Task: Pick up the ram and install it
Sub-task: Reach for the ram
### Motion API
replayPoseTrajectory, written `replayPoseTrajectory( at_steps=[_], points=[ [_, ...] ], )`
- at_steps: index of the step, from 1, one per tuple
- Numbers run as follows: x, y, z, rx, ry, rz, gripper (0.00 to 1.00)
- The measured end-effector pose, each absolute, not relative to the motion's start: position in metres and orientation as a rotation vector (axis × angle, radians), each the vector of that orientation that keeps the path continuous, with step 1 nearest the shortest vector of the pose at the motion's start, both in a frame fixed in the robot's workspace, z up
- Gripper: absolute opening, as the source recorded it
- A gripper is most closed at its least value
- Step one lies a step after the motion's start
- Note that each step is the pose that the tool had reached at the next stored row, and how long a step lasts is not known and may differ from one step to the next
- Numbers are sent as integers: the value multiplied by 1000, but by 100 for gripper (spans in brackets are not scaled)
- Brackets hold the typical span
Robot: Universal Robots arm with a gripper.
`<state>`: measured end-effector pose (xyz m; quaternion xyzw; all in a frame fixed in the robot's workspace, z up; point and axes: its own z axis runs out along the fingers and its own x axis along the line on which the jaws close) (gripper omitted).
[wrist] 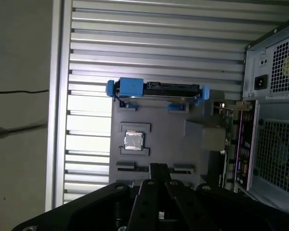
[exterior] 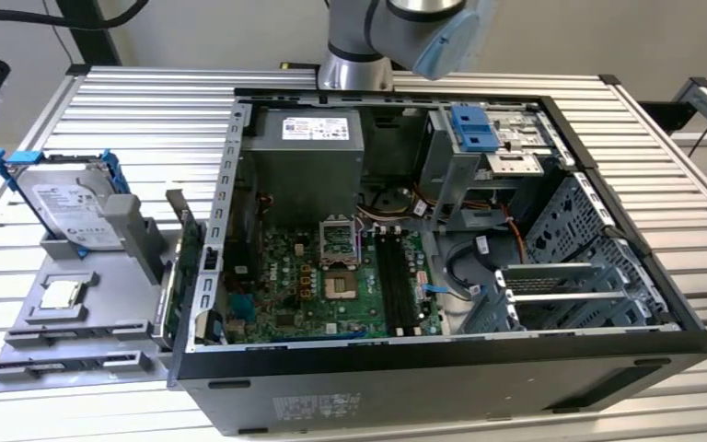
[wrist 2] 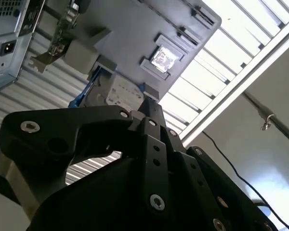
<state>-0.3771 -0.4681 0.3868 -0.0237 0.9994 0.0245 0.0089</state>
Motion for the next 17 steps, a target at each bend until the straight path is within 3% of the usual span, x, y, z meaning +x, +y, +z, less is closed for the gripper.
replayPoseTrajectory(
  at_steps=[17],
  points=[
    [-380,-505,377,-44,3122,76,0]
  ],
)
